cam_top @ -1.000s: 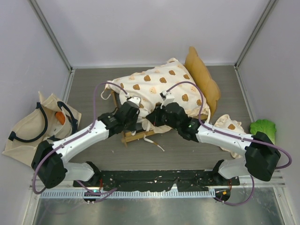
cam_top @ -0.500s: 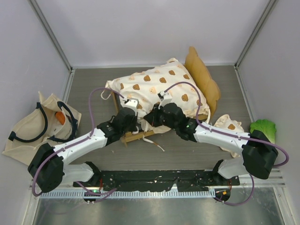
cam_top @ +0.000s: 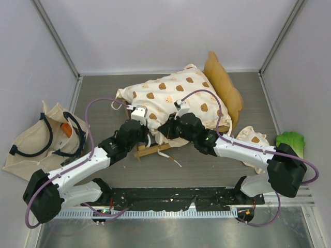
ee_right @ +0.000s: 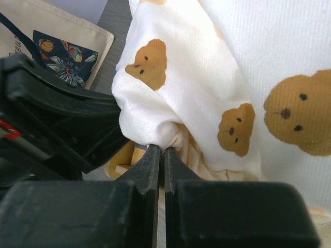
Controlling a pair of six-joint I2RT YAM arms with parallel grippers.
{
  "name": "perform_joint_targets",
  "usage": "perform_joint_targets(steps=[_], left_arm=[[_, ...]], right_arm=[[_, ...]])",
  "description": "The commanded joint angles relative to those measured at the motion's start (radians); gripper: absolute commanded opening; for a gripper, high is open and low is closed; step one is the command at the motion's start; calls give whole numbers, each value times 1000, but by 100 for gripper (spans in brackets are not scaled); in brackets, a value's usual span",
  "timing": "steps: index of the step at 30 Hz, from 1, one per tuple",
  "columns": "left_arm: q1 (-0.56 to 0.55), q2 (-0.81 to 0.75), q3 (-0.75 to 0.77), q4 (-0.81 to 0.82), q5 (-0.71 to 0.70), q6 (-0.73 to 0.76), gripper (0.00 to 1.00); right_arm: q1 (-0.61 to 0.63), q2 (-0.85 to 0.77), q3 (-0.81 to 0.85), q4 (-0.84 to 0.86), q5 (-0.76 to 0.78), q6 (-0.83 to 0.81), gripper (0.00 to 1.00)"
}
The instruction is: Set up the pet bed
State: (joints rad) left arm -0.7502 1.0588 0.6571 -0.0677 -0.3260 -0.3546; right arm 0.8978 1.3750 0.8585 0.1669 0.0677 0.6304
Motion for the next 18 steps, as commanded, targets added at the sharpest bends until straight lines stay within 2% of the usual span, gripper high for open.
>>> perform_joint_targets(steps=[1,7,11,13,14,16,17,18], left_arm=[[5,55,1,1,132,-24,0],[0,64,-56,22,231,-93,0],[0,26,-62,-47,306,-133,0],[0,14,-65,-102,285,-165,0],[2,9,-60,-125,262,-182,4],[0,-13,-48,-202,202,-210,25],[2,-22,-34,-224,132,-208,28],[2,-39,-24,-243,95,-210,35]], right_arm=[[4,2,39,68,-6,6,7],[9,-5,37,74,-20,9,7],[15,1,42,71,-40,9,7],[30,13,40,66,-36,12,7],[33,18,36,68,-29,21,7],[44,39,31,80,-22,32,7],[46,47,28,86,-16,40,7],[49,55,30,91,-16,46,7]])
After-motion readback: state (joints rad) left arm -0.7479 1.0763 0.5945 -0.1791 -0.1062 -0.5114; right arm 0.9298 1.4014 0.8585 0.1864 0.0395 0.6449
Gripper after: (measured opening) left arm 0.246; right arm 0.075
